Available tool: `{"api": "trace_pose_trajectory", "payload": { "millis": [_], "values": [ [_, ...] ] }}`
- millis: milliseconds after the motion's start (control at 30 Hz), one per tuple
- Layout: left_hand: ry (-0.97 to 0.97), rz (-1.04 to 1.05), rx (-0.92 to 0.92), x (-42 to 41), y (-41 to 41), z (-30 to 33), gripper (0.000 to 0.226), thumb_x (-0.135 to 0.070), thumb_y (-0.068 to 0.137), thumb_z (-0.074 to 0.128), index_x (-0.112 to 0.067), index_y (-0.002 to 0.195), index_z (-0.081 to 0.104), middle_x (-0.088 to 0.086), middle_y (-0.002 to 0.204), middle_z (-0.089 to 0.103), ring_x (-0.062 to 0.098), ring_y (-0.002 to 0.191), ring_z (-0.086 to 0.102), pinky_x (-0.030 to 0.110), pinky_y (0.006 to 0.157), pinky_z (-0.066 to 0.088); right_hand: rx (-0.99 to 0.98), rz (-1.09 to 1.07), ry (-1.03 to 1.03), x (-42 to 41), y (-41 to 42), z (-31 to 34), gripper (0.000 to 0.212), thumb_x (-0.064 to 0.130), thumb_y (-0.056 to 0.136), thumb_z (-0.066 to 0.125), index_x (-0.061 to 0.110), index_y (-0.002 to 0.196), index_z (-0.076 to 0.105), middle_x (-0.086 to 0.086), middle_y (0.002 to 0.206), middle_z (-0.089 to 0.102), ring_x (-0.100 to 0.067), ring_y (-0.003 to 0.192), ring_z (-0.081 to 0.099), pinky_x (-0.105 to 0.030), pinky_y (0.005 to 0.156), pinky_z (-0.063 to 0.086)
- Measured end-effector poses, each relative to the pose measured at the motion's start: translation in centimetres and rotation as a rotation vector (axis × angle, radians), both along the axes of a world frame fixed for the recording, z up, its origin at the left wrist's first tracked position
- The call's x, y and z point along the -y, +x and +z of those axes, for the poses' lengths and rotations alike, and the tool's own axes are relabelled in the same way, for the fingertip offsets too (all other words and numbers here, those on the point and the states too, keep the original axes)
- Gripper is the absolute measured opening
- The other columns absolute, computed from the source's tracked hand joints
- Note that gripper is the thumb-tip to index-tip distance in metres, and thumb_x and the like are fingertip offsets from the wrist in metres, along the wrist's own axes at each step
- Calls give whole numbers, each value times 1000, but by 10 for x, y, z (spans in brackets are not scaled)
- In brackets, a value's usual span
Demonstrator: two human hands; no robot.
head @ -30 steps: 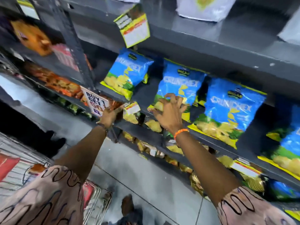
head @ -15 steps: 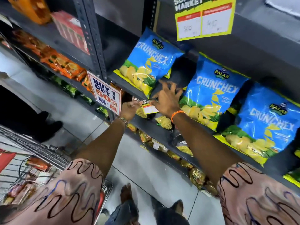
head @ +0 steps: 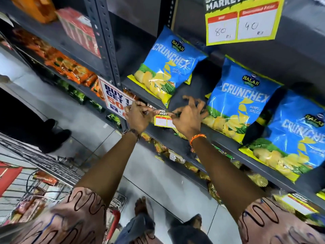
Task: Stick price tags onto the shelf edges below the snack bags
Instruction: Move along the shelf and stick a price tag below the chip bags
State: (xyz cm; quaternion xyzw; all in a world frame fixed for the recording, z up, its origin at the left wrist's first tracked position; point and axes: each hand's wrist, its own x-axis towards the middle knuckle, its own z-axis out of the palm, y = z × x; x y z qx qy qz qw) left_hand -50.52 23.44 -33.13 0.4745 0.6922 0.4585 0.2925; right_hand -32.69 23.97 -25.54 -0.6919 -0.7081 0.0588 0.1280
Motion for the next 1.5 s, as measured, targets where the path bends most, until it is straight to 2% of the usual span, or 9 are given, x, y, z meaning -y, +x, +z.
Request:
{"api": "trace_pose_trajectory", "payload": {
  "millis": [67, 167, 300, 500, 667, 1067, 1200, 1333, 1500],
  "values": [
    [-3, -18, -181, -1, -5, 9, 30, -55, 68, 84, -36, 79, 63, -8, 98, 73, 11, 111, 44, 28, 88, 26, -44, -68, 26, 10, 2, -6, 10, 40, 70, 80, 32, 75, 79, 10, 141, 45, -31, 125, 28, -50, 91, 25],
    [-23, -91, -384, -7, -11, 19, 30, -65, 64, 78, -38, 78, 78, -10, 116, 57, 28, 120, 37, 37, 92, 22, -18, -93, 82, 19, 2, -13, 13, 41, 67, 83, 31, 75, 79, 4, 139, 47, -36, 123, 32, -53, 91, 27],
    [-24, -126, -596, -16, -12, 27, 32, -69, 66, 72, -43, 84, 79, -10, 125, 47, 30, 126, 33, 44, 97, 22, 84, -55, 91, 20, -2, -18, 13, 39, 70, 82, 27, 76, 80, -1, 143, 46, -34, 123, 27, -60, 96, 29],
    [-23, -141, -703, -25, -13, 26, 30, -67, 68, 73, -42, 84, 79, -10, 132, 43, 24, 126, 25, 41, 94, 15, 132, -66, 33, 14, -7, -19, 14, 36, 78, 73, 26, 85, 79, 2, 147, 40, -33, 129, 24, -57, 102, 24],
    [-49, -153, -722, -25, -13, 27, 28, -66, 69, 74, -43, 85, 78, -10, 135, 42, 32, 130, 30, 49, 100, 21, 170, -111, 40, 14, -15, -19, 15, 33, 75, 75, 24, 86, 79, 2, 143, 44, -35, 129, 29, -58, 103, 20],
    [-32, -157, -777, -24, -14, 32, 33, -69, 71, 69, -41, 86, 77, -8, 140, 42, 32, 133, 30, 53, 102, 25, 215, -182, 110, 13, -22, -24, 20, 32, 62, 80, 18, 77, 79, -1, 131, 55, -32, 122, 27, -52, 95, 20],
    [-10, -141, -820, -24, -11, 30, 39, -73, 69, 67, -38, 85, 75, -9, 138, 44, 30, 132, 31, 52, 102, 25, 231, -184, 97, 9, -13, -24, 38, 49, 65, 82, 16, 83, 78, -1, 130, 55, -32, 124, 32, -53, 98, 24],
    [14, -53, -802, -27, -13, 32, 48, -75, 58, 72, -37, 87, 70, -10, 136, 45, 28, 130, 30, 46, 99, 21, 247, -168, 95, 8, -2, -23, 53, 63, 67, 80, 13, 85, 78, -3, 131, 54, -34, 127, 35, -49, 95, 20],
    [22, -90, -845, -28, -13, 34, 36, -64, 68, 73, -47, 99, 75, -11, 141, 43, 32, 130, 35, 52, 100, 24, 266, -169, 110, 21, 7, -18, 22, 30, 62, 80, 15, 77, 77, -4, 131, 51, -34, 122, 36, -49, 95, 26]
  ]
}}
